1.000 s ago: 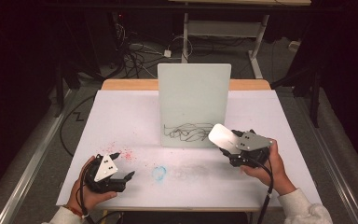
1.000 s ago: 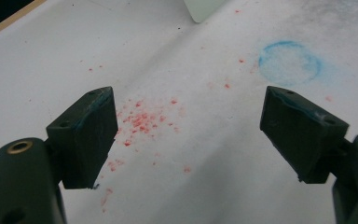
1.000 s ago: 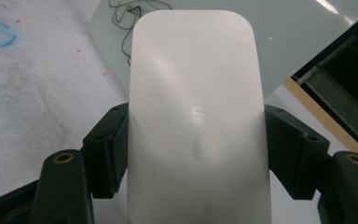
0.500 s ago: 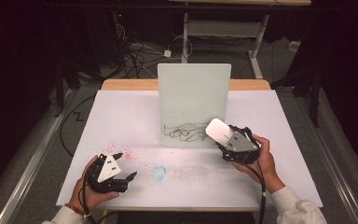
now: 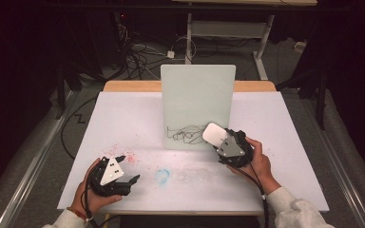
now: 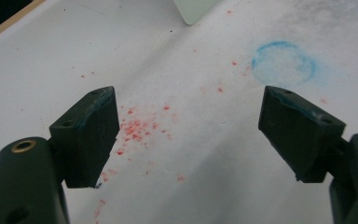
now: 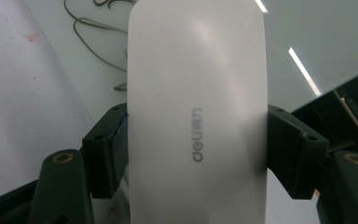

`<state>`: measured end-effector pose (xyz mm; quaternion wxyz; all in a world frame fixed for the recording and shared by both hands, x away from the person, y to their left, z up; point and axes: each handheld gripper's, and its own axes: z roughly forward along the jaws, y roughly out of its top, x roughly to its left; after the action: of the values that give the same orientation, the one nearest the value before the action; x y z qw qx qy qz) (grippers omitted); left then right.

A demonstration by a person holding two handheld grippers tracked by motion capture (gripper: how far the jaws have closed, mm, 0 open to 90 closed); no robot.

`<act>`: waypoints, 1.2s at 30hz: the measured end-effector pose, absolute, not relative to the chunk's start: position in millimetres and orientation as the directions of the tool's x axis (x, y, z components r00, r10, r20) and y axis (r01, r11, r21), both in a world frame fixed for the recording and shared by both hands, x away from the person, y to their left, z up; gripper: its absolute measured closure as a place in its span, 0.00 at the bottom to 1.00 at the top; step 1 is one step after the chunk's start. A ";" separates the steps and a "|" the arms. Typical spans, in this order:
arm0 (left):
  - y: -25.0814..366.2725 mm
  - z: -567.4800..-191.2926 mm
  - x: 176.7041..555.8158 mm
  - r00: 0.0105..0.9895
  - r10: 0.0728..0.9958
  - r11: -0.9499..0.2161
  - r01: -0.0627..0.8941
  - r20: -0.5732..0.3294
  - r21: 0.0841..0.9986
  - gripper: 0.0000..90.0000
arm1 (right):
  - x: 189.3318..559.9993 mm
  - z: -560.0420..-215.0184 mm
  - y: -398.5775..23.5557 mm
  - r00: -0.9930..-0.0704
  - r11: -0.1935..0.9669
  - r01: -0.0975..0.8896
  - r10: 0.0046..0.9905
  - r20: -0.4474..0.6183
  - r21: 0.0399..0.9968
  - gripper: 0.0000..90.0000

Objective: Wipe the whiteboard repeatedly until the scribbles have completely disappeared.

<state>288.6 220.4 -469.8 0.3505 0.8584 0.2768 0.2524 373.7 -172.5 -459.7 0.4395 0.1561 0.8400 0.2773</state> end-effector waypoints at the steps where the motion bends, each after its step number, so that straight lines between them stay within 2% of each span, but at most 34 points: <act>1: 220.0 -470.0 288.6 0.720 0.651 -0.602 0.298 0.240 0.741 0.22 | 373.7 -459.7 -172.5 -0.565 0.798 0.019 0.506 -0.652 0.603 0.35; 5: 219.4 -470.3 288.8 0.722 0.649 -0.605 0.299 0.240 0.738 0.22 | 373.3 -463.6 -159.8 -0.547 0.815 -0.005 0.483 -0.684 0.580 0.35; 11: 217.8 -471.1 289.5 0.718 0.652 -0.607 0.304 0.242 0.734 0.22 | 375.2 -466.6 -137.9 -0.551 0.797 -0.036 0.488 -0.677 0.603 0.35; 18: 218.3 -470.7 288.5 0.723 0.649 -0.606 0.300 0.239 0.737 0.22 | 371.9 -473.7 -113.5 -0.539 0.830 -0.063 0.439 -0.719 0.554 0.35; 23: 220.4 -469.5 286.8 0.718 0.653 -0.602 0.299 0.241 0.740 0.22 | 373.5 -466.2 -130.4 -0.533 0.832 -0.032 0.454 -0.714 0.554 0.35; 30: 220.3 -468.5 286.2 0.715 0.656 -0.600 0.298 0.243 0.742 0.22 | 378.1 -450.9 -170.6 -0.468 0.797 0.029 0.545 -0.696 0.604 0.35; 36: 220.1 -469.2 287.0 0.717 0.653 -0.603 0.301 0.242 0.739 0.22 | 372.5 -465.3 -174.4 -0.499 0.829 0.051 0.504 -0.705 0.557 0.35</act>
<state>287.0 220.1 -469.2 0.3480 0.8588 0.2777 0.2534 372.5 -174.4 -465.3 0.4717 0.1669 0.8318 0.2403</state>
